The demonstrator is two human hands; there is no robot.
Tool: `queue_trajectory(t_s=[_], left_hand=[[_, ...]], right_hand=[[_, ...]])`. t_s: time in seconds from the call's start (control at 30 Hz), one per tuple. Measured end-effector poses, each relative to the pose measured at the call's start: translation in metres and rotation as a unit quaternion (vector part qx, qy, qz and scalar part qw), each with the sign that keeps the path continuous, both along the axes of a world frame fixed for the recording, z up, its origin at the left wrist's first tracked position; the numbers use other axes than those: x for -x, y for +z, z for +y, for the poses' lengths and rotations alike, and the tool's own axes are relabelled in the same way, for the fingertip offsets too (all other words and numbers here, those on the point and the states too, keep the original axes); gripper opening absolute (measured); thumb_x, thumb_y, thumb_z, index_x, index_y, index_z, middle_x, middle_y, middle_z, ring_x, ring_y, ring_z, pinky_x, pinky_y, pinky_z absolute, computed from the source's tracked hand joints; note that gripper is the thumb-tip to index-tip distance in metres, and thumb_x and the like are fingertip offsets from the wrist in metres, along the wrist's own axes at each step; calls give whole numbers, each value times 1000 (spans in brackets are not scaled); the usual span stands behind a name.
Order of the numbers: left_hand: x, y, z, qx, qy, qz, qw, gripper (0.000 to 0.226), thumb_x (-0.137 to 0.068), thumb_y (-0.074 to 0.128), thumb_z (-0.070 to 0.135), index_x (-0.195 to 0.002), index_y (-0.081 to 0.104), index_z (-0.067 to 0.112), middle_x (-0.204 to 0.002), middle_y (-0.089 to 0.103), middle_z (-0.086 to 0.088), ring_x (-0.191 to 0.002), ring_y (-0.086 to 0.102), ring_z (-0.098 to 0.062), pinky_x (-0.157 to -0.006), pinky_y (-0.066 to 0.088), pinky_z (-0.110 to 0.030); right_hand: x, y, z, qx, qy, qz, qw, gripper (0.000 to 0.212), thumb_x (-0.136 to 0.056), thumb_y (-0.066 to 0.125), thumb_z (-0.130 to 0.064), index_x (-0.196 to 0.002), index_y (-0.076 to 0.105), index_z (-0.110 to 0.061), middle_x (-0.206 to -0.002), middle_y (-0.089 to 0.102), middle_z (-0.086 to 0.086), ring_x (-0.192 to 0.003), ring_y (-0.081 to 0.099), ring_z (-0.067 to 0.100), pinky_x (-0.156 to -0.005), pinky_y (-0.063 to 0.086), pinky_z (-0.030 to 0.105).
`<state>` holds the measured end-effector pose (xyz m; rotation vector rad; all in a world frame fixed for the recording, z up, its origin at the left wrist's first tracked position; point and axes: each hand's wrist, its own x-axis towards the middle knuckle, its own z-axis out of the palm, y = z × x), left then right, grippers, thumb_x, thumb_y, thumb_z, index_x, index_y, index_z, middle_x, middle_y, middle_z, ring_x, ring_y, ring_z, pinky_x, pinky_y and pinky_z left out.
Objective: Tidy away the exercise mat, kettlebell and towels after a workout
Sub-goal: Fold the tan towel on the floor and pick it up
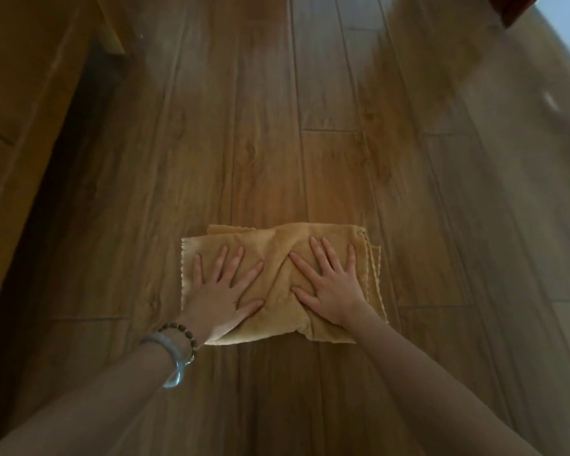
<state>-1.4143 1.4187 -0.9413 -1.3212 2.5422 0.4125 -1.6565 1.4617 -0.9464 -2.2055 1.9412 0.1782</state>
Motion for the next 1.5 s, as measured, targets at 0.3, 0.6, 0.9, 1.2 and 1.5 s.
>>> queue_trajectory(t_s=[0.3,0.6,0.9,1.2,1.5], left_hand=[[18,-6,-19,60,-79,-15,995,68,-90,10,70,-149,4,36,-153,27,-12,-138,18,-35,-103,11,-64],[158,-2,-25,41,-79,11,996,69,-89,3,71,-148,6,36,-156,18,-12,-142,19,-39,-106,15,-69],[304,-1,-71,42,-32,38,998,70,-80,-2,74,-143,-17,45,-158,-15,-1,-144,-16,-28,-108,-12,-65],[356,1,-112,27,55,31,998,67,-84,8,73,-143,-13,49,-158,-17,2,-143,-21,-24,-110,-14,-61],[356,9,-120,2,101,-11,995,65,-84,4,74,-141,-17,49,-154,-22,4,-143,-21,-23,-110,-16,-56]], right_hand=[[22,9,6,-28,-29,-13,999,67,-83,7,-74,-142,-13,-48,-158,-13,1,-144,-11,25,-105,-15,65],[165,-3,12,10,-61,9,998,65,-87,7,-72,-146,-4,-45,-158,9,3,-143,4,24,-107,1,66],[329,0,-52,-6,-2,51,999,68,-87,7,-72,-147,0,-41,-157,12,4,-142,9,24,-107,11,68],[390,6,-137,-26,98,52,993,67,-87,8,-72,-147,7,-41,-156,15,7,-142,12,27,-106,11,69],[396,10,-177,-40,165,50,984,67,-87,11,-72,-147,11,-42,-154,23,9,-140,21,29,-105,14,69]])
